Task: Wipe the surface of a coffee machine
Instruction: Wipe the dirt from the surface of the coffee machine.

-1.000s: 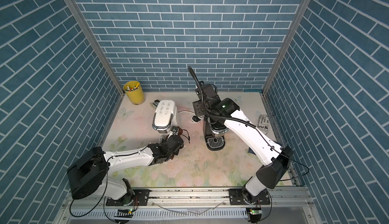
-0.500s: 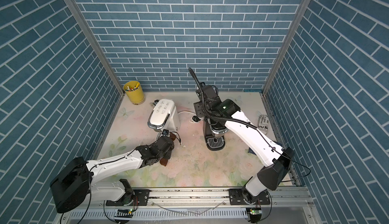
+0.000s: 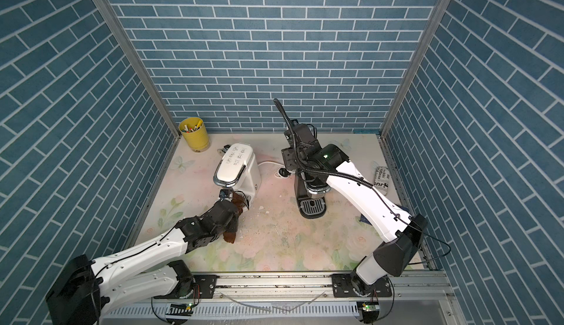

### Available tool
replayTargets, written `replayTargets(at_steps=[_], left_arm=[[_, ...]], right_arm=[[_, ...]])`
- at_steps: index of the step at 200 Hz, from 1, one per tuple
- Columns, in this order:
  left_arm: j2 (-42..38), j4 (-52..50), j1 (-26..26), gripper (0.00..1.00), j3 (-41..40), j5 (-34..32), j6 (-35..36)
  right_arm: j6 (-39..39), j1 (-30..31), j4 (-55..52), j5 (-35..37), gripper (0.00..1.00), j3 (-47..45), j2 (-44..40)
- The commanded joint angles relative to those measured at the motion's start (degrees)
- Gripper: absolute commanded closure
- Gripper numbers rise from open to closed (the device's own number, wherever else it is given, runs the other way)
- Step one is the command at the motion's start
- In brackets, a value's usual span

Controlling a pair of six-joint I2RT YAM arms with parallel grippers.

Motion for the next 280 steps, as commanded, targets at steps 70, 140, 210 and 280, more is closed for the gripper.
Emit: replayTargets(at_steps=[70, 140, 210, 280], left_arm=[[-1.5, 3.8, 22.9, 1.0, -1.9, 14.4, 0.9], [1.0, 0.7, 33.3, 1.0, 9.8, 18.3, 6.0], [-7.4, -14.6, 33.8, 1.0, 32.5, 14.9, 14.3], [-0.5, -17.3, 19.4, 1.0, 42.9, 17.8, 16.7]], right_arm=[[3.6, -0.2, -4.5, 2.0, 0.39, -3.6, -7.2], [3.2, -0.2, -7.3, 6.6, 0.39, -6.7, -13.1], [-0.2, -0.8, -4.7, 6.9, 0.4, -4.2, -13.7], [-0.2, -0.7, -1.5, 3.8, 0.41, -2.9, -12.2]])
